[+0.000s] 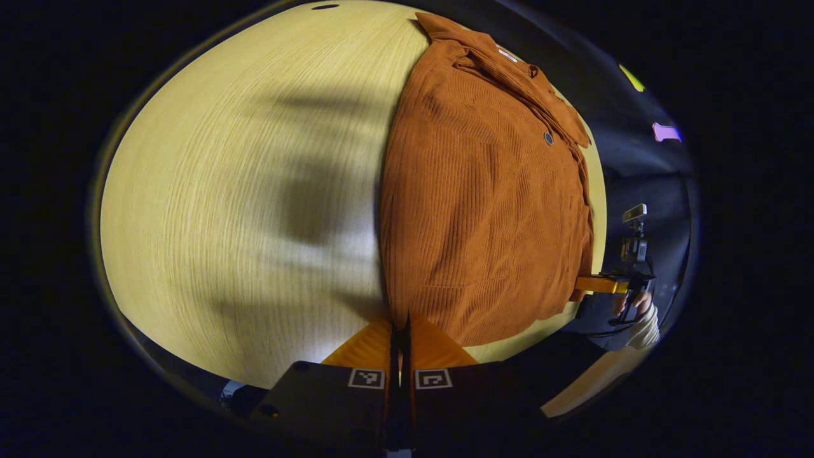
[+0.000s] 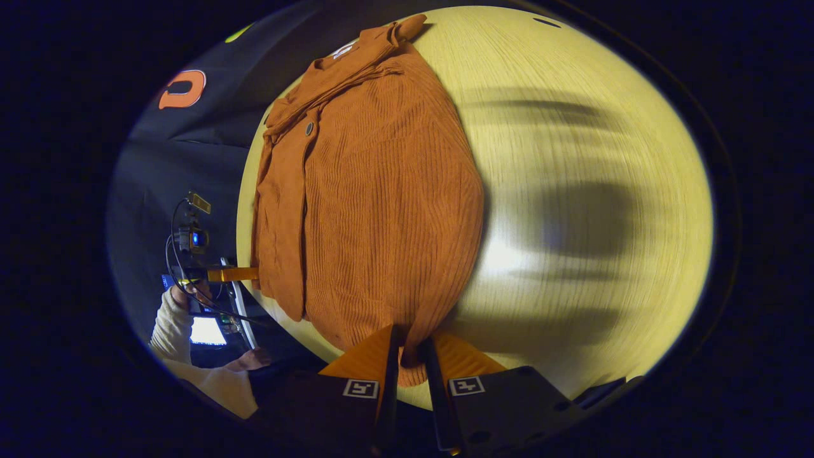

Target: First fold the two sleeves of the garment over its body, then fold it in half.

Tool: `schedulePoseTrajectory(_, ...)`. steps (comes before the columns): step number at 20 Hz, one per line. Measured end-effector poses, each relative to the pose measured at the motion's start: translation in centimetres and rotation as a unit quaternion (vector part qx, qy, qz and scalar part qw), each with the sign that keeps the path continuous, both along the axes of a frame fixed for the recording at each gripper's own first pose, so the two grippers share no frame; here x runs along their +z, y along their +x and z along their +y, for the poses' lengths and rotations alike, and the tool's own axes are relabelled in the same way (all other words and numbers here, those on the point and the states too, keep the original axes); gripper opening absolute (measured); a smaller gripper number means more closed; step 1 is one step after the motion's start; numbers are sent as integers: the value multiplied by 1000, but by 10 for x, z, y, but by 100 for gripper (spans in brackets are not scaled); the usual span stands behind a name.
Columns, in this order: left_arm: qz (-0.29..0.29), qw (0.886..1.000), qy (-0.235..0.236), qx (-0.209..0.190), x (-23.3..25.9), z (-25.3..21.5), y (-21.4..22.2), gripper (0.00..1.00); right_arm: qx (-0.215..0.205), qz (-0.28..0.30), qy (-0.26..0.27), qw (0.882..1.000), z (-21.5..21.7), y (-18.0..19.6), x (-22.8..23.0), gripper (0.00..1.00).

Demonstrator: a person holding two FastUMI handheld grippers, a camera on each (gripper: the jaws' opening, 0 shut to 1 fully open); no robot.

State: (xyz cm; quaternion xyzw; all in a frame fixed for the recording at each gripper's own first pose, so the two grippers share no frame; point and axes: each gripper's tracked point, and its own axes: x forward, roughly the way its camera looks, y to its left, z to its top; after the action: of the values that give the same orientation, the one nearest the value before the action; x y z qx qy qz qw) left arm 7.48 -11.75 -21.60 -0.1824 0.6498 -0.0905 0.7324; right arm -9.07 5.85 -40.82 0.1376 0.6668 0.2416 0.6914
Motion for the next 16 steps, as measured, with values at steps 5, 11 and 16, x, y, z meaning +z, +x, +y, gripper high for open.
schedulePoseTrajectory(5,-39,997,56,-25,32,-32,1,3,-2,-19,-16,1000,-8,1,-3,5)
schedulePoseTrajectory(11,-110,984,99,-96,112,-109,14,3,9,-56,43,997,8,-3,42,6)
schedulePoseTrajectory(16,-205,957,123,-163,210,-171,79,4,6,-107,78,991,27,26,97,6)
